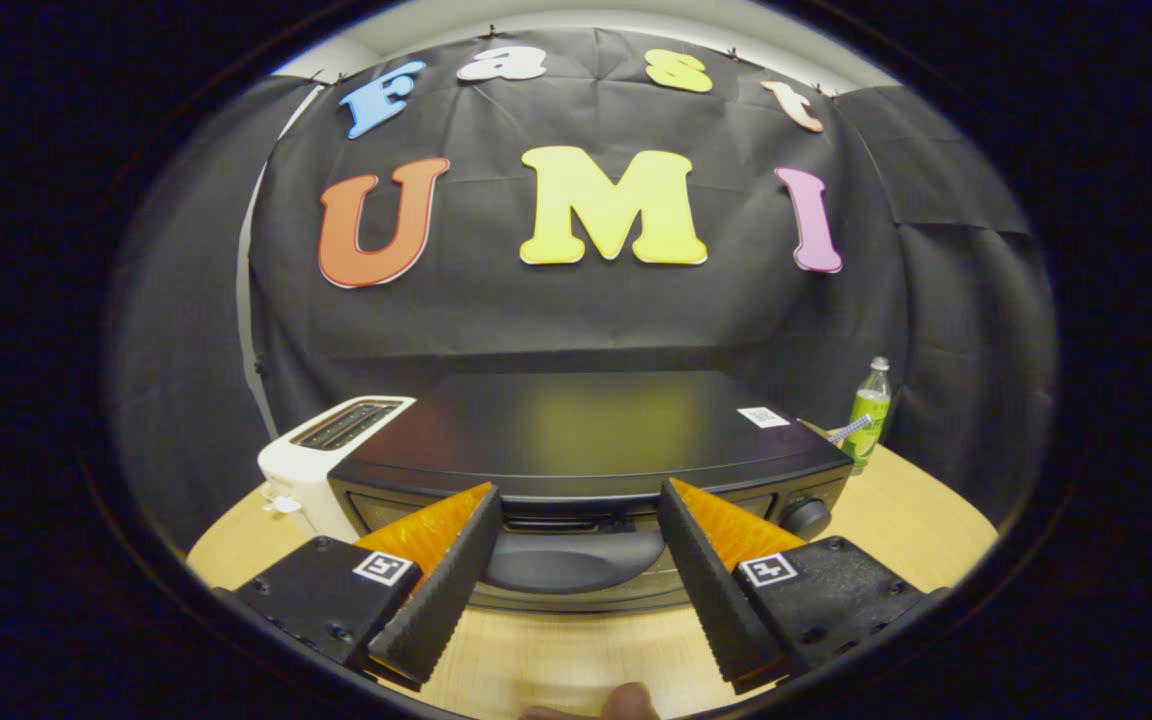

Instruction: Open the toaster oven, put the food inside, and close the toaster oven door.

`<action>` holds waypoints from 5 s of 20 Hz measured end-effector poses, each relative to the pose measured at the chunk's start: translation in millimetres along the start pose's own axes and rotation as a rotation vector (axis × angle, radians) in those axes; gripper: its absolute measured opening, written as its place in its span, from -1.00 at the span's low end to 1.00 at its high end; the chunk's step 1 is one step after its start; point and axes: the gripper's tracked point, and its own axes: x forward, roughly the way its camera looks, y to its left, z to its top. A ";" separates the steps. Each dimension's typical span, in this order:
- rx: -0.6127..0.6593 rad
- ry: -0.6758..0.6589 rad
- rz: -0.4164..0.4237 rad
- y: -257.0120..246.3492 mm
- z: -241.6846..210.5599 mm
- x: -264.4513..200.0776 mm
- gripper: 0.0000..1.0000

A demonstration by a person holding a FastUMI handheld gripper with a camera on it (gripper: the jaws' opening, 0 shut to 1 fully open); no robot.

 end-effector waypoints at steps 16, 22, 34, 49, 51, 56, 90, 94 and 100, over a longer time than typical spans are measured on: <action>-0.057 0.059 0.034 -4.0 -59.8 -76.0 1.00; -0.071 0.140 0.072 -9.4 -103.6 -101.1 0.99; 0.044 0.209 0.089 -27.9 -106.4 -146.3 0.95; 0.036 0.319 0.016 -18.9 -148.6 -256.2 1.00; 0.056 0.362 0.015 -15.2 -169.0 -256.7 1.00; 0.088 0.467 0.012 -6.3 -210.8 -261.6 1.00; 0.331 0.253 0.097 -1.8 -74.8 -104.4 -0.30; 0.316 0.231 0.080 -1.4 -80.1 -40.5 -0.30; 0.445 0.209 0.047 -8.6 -80.9 20.5 -0.30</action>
